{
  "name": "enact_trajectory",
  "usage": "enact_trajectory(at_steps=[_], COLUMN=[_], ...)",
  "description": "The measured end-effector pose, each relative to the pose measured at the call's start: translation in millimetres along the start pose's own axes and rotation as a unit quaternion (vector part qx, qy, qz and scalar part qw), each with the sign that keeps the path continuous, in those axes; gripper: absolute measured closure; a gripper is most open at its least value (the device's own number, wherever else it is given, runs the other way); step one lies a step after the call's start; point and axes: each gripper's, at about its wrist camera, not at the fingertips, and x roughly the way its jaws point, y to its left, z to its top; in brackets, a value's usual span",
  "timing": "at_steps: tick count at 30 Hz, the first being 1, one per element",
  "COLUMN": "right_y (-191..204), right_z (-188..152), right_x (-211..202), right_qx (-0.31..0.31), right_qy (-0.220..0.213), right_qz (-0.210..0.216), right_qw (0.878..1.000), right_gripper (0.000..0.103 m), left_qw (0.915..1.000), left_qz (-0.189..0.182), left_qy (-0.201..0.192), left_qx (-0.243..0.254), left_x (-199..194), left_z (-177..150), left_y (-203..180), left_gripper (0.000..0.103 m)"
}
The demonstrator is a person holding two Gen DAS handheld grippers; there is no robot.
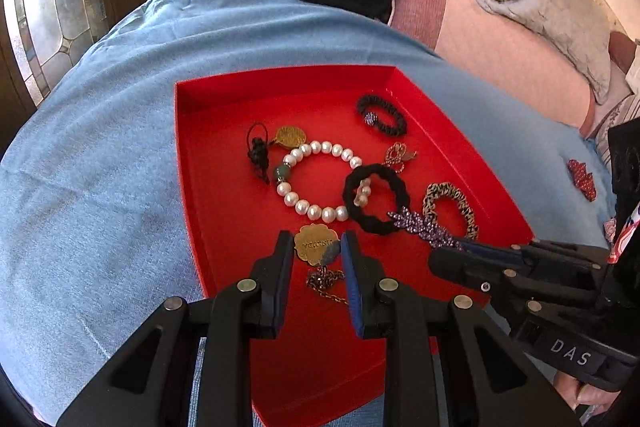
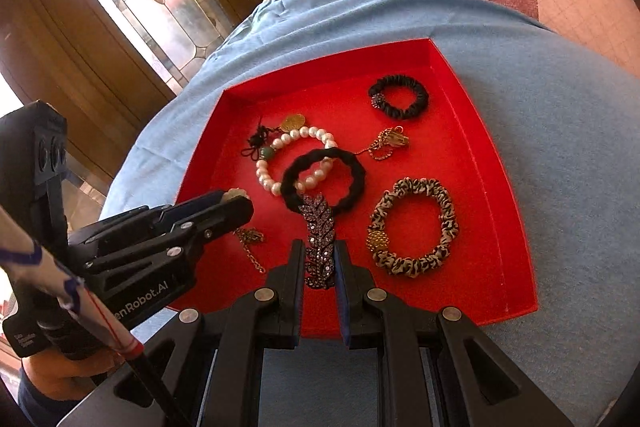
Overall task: Organize jewelry
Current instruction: 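Open the right tool over the tray while the left tool releases the medallion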
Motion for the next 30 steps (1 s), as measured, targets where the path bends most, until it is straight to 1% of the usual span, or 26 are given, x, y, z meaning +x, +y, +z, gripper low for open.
enact_trajectory(at_steps=[11,13,14,16,22,25,27,29,30], right_y=[-1,-1,-2,-2,-4,-6,-11,-16,-22], right_z=[1,1,1,1,1,-2,-5,-10,-16], right_x=[5,6,5,3,-19,-36,-54,-70,-84], right_qx=[0.003,0.002,0.003,0.004,0.002,0.000,0.001,0.001,0.003], right_qy=[0.013,0.016,0.016,0.015,-0.008,-0.020,-0.032,-0.042,-0.052], right_qz=[-0.006,-0.008,-0.009,-0.009,-0.006,-0.007,-0.006,-0.010,-0.011], right_qw=[1.000,1.000,1.000,1.000,1.000,1.000,0.999,0.999,0.999], right_gripper=[0.087,0.086,0.085,0.085,0.085,0.085,0.085,0.085,0.085], left_qw=[0.9998,0.9998,0.9998,0.9998,0.9994,0.9983,0.9968,0.9949,0.9940], left_qz=[0.010,0.013,0.015,0.019,0.028,0.031,0.034,0.030,0.025], left_qy=[0.012,0.013,0.012,0.008,-0.019,-0.048,-0.071,-0.095,-0.105], left_qx=[0.009,0.009,0.009,0.008,0.008,0.009,0.010,0.016,0.021], left_x=[7,7,7,5,-8,-21,-31,-42,-48], left_z=[0,0,0,1,3,4,4,3,2], left_y=[-2,-2,-2,-1,-2,-7,-12,-22,-32], left_gripper=[0.079,0.078,0.075,0.071,0.069,0.062,0.049,0.043,0.037])
